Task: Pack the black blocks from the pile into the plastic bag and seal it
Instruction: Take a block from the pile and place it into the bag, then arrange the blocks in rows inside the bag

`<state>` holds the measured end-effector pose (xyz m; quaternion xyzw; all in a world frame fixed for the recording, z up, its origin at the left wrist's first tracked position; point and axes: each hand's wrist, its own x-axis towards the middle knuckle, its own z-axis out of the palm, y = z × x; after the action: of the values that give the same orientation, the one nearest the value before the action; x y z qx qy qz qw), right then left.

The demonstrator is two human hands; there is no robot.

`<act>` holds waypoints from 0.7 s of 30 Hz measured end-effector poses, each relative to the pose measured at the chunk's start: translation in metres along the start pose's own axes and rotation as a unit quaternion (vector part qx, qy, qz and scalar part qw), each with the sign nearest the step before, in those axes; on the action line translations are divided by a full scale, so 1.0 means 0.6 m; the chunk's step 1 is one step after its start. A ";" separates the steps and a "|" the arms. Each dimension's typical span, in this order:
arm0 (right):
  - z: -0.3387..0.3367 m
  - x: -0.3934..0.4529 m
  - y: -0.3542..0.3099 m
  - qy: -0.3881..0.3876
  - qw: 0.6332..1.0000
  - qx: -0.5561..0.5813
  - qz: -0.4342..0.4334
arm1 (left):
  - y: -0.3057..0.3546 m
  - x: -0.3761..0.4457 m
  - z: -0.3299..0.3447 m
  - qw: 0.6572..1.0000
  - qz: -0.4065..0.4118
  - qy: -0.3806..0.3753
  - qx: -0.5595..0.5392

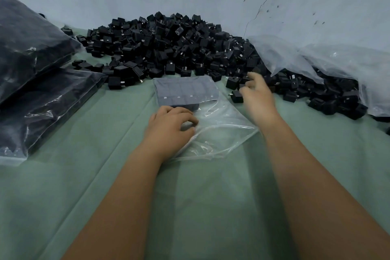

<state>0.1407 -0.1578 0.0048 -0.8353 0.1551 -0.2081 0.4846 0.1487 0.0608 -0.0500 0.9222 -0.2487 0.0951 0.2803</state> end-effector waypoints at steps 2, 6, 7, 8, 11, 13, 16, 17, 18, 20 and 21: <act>0.015 0.019 0.035 -0.061 0.992 -0.104 0.038 | 0.000 0.000 0.001 1.000 -0.003 -0.003 0.008; 0.033 0.027 0.068 -0.042 0.959 -0.281 -0.006 | -0.002 0.001 0.002 1.000 -0.009 -0.004 0.015; 0.034 0.026 0.071 -0.015 0.964 -0.264 -0.022 | -0.002 0.001 0.002 1.000 -0.010 -0.004 0.014; 0.033 0.025 0.072 0.007 0.970 -0.241 -0.030 | -0.003 0.000 0.001 1.000 -0.011 -0.004 0.012; 0.027 0.015 0.077 0.026 0.990 -0.136 -0.019 | 0.000 -0.001 -0.002 1.000 -0.014 -0.003 -0.008; 0.021 0.003 0.078 0.045 0.997 -0.062 -0.015 | 0.006 -0.004 -0.005 1.000 -0.010 0.001 -0.028; 0.008 -0.018 0.080 0.114 0.992 0.047 0.009 | 0.015 -0.010 -0.016 0.998 -0.006 -0.007 -0.056; 0.003 -0.028 0.079 0.135 0.987 0.091 0.016 | 0.019 -0.012 -0.020 0.998 0.005 -0.007 -0.060; -0.003 -0.037 0.077 0.152 0.980 0.130 0.018 | 0.023 -0.014 -0.024 0.998 0.023 -0.004 -0.066; -0.011 -0.056 0.071 0.187 0.967 0.169 0.020 | 0.032 -0.021 -0.028 0.994 0.059 -0.008 -0.095; -0.013 -0.066 0.067 0.213 0.963 0.166 0.022 | 0.036 -0.025 -0.028 0.991 0.068 -0.020 -0.116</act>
<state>0.1004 -0.1650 -0.0346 -0.6761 0.2362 -0.3938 0.5762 0.1244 0.0609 -0.0305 0.8662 -0.3258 0.0655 0.3731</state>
